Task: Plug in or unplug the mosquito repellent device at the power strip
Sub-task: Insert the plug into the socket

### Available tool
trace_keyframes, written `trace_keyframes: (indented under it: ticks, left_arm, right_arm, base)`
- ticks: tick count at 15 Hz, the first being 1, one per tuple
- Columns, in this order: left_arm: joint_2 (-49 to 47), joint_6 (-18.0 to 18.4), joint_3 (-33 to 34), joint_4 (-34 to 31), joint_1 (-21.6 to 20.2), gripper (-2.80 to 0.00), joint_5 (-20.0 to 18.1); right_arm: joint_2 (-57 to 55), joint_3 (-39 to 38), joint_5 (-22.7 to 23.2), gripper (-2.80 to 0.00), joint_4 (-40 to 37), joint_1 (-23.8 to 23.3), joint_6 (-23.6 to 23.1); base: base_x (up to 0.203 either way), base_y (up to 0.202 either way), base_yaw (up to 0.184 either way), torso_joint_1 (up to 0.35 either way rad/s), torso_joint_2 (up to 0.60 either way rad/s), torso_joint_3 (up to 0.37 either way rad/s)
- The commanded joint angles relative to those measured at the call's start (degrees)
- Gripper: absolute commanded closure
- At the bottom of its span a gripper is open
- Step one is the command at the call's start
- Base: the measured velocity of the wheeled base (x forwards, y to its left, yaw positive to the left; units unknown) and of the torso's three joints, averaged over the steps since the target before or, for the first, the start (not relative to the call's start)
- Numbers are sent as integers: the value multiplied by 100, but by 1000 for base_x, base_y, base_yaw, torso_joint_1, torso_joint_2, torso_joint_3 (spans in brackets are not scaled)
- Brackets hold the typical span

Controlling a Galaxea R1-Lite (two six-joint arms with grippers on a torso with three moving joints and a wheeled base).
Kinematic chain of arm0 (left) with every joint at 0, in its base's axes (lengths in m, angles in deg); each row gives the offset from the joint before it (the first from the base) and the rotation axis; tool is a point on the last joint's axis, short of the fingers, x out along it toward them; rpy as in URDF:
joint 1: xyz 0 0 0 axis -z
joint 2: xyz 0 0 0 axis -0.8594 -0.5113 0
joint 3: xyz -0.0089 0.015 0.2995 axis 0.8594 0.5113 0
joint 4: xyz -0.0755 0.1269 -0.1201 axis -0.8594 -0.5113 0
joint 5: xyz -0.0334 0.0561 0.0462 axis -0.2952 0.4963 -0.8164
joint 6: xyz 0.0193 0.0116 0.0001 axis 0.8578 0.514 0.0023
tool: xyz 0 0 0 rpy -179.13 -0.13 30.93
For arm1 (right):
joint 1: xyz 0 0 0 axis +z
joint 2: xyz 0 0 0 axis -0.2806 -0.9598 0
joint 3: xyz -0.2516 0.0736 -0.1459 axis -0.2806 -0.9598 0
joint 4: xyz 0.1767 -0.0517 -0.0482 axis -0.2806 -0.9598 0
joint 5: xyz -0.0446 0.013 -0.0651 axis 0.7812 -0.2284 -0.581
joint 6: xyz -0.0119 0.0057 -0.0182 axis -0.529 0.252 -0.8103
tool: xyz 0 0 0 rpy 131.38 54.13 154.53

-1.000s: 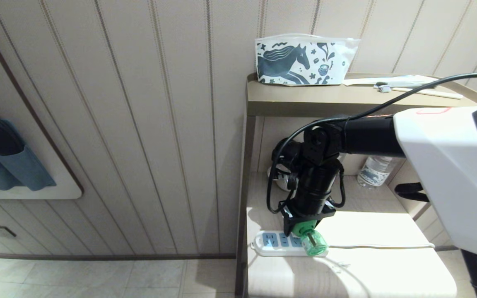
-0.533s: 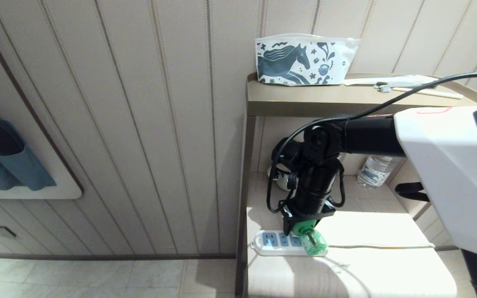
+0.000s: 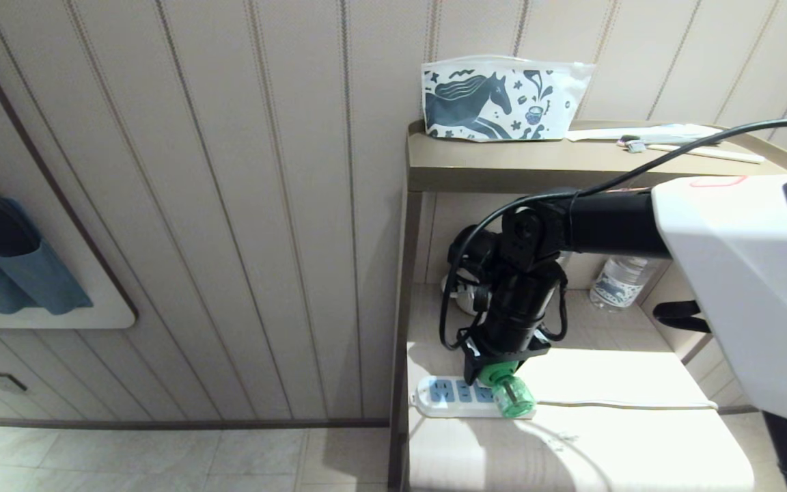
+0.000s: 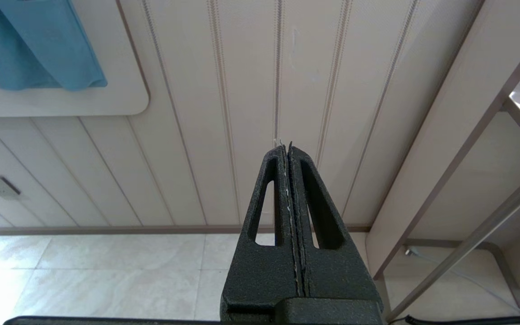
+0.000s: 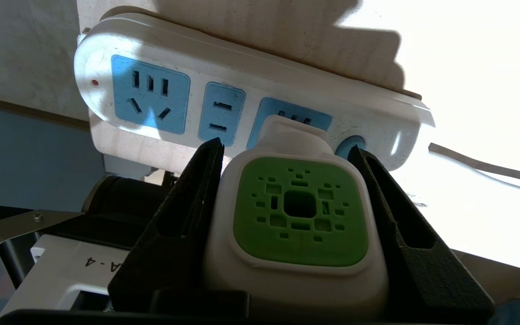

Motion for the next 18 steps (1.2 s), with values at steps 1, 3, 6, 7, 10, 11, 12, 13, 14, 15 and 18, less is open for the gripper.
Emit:
trace_keyframes:
  ticks: [1, 3, 6, 7, 10, 11, 12, 13, 14, 15, 18]
  left_arm:
    - [-8, 4, 0, -5, -1, 0, 0]
    - [-8, 5, 0, 3, -1, 0, 0]
    - [-8, 5, 0, 4, -1, 0, 0]
    - [-8, -4, 0, 4, -1, 0, 0]
    - [-8, -4, 0, -4, -1, 0, 0]
    - [-8, 5, 0, -5, -1, 0, 0]
    - [-8, 4, 0, -3, -1, 0, 0]
    - [-8, 1, 0, -1, -1, 0, 0]
    - [-8, 4, 0, 4, -1, 0, 0]
    - [-8, -1, 0, -5, -1, 0, 0]
    - [-8, -2, 0, 2, -1, 0, 0]
  right_arm:
    - [16, 0, 4, 0, -41, 4, 9]
    - [42, 0, 4, 0, -32, 7, 14]
    - [166, 0, -5, 0, -49, 12, 12]
    - [174, 0, -5, 0, -50, 12, 17]
    - [151, -4, -5, 0, -59, 4, 14]
    - [139, -9, -5, 0, -59, 4, 9]
    - [112, -9, -5, 0, -59, 4, 17]
    - [86, -9, 4, 0, -59, 4, 17]
    - [85, -9, 4, 0, -59, 4, 17]
    - [78, -18, 4, 0, -59, 4, 17]
    - [51, -26, 4, 0, -67, 4, 17]
  base:
    - [0, 0, 0, 0, 0, 0]
    - [0, 0, 0, 0, 0, 0]
    - [0, 0, 0, 0, 0, 0]
    - [0, 0, 0, 0, 0, 0]
    - [0, 0, 0, 0, 0, 0]
    - [0, 0, 0, 0, 0, 0]
    - [0, 0, 0, 0, 0, 0]
    - [0, 0, 0, 0, 0, 0]
    - [0, 0, 0, 0, 0, 0]
    - [0, 0, 0, 0, 0, 0]
    - [0, 0, 0, 0, 0, 0]
